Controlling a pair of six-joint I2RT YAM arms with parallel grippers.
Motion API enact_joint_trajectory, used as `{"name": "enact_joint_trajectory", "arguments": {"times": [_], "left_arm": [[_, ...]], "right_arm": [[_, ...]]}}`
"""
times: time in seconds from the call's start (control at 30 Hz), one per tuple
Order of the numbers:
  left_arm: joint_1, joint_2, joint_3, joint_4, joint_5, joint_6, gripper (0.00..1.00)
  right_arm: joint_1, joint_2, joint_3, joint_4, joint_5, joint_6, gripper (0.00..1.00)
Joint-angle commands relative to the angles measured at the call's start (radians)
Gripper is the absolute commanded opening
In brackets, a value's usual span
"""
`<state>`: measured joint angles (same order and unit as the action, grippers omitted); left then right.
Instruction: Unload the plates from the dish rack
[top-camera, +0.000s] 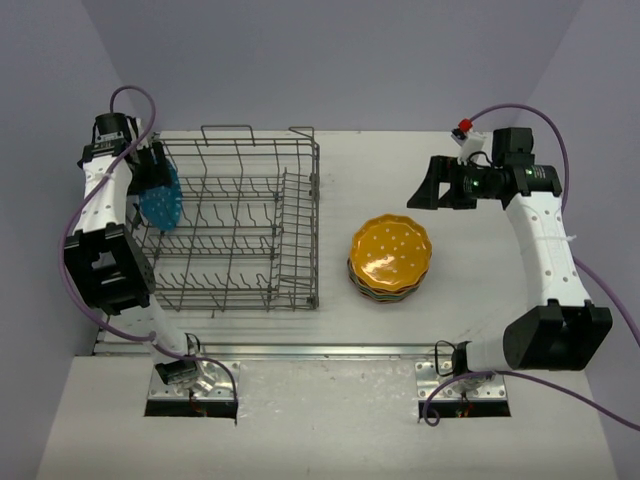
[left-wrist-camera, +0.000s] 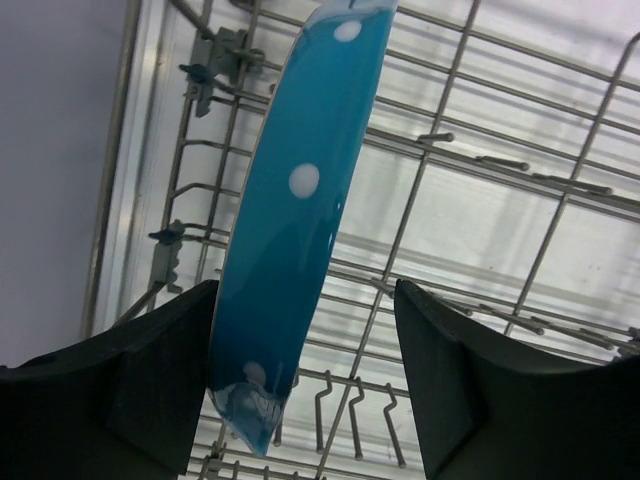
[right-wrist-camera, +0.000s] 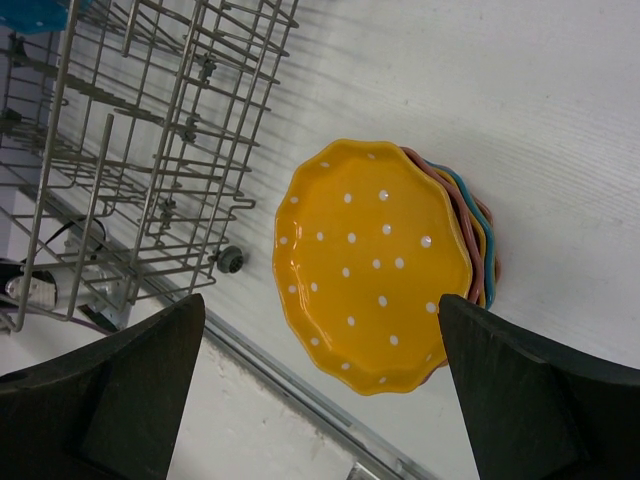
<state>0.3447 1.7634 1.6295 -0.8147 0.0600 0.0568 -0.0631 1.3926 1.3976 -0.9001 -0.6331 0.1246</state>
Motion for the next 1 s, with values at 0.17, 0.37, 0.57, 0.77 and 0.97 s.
{"name": "enact_joint_trajectory", "arguments": {"times": [0.17, 0.37, 0.57, 0.77, 0.97], "left_arm": [[-0.004, -0.002, -0.015, 0.071, 0.099, -0.003, 0.5], [0.025, -0.006, -0.032, 0.071, 0.143, 0.013, 0.44], [0.03, 0.0, -0.064, 0.069, 0.175, 0.05, 0.27], [0.045, 0.019, -0.085, 0.071, 0.202, 0.074, 0.28], [0.047, 0.027, -0.084, 0.074, 0.251, 0.096, 0.25]], "right_arm": [[-0.001, -0.045, -0.046, 0.02, -0.024, -0.017, 0.99], [-0.001, -0.06, -0.078, 0.026, -0.028, -0.026, 0.99], [-0.001, -0.106, -0.169, 0.074, -0.028, -0.037, 0.99], [-0.001, -0.127, -0.201, 0.078, -0.025, -0.056, 0.99], [-0.001, -0.138, -0.22, 0.094, -0.028, -0.056, 0.99]]}}
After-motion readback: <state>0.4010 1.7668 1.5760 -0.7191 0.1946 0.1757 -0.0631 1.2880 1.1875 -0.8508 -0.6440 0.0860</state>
